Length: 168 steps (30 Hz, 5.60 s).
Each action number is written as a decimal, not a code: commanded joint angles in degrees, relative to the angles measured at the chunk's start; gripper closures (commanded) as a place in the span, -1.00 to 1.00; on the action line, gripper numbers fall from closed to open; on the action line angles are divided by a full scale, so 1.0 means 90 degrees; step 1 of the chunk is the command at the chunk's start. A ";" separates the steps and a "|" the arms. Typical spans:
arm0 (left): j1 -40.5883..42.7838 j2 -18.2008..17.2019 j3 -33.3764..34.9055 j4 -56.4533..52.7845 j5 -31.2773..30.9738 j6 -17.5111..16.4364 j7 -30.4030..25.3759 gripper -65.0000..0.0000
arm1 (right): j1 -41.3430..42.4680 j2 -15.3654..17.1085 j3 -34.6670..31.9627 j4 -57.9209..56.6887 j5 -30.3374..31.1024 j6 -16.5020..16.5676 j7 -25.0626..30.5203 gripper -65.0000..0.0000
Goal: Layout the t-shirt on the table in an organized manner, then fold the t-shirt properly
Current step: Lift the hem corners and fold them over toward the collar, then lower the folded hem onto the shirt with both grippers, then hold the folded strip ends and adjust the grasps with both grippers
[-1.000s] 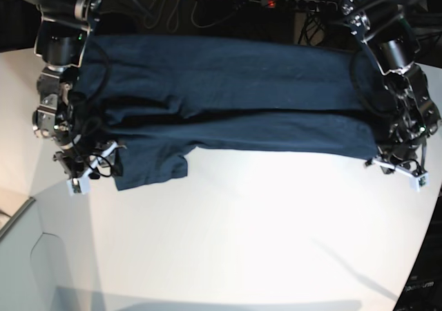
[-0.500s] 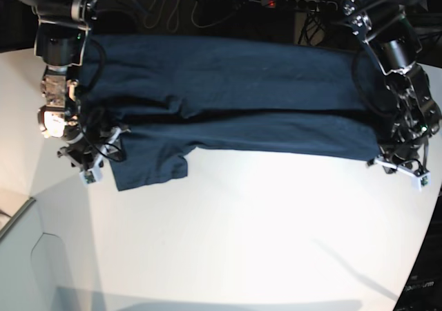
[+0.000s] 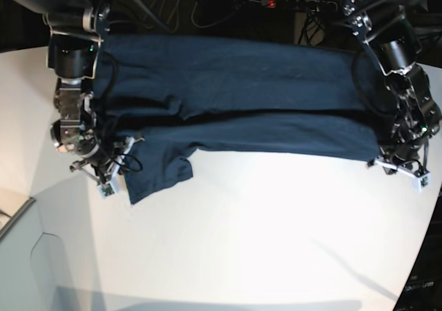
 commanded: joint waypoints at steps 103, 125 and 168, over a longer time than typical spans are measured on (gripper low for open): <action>0.2320 -0.0535 -0.0016 0.1423 -0.2556 -0.0031 -0.0539 1.00 | -0.4757 -0.1018 0.0928 0.5327 0.1000 0.0059 0.0186 1.00; 0.2163 -0.0535 0.0023 0.0817 -0.2556 -0.0031 -0.0568 1.00 | -0.5382 -0.1458 0.0918 0.6138 0.0990 0.0592 0.0352 1.00; 0.2232 -0.0545 -0.0016 0.0808 -0.2546 -0.0031 -0.0568 1.00 | -0.4933 -0.1184 0.1846 0.4673 0.0990 0.0592 0.0313 -0.03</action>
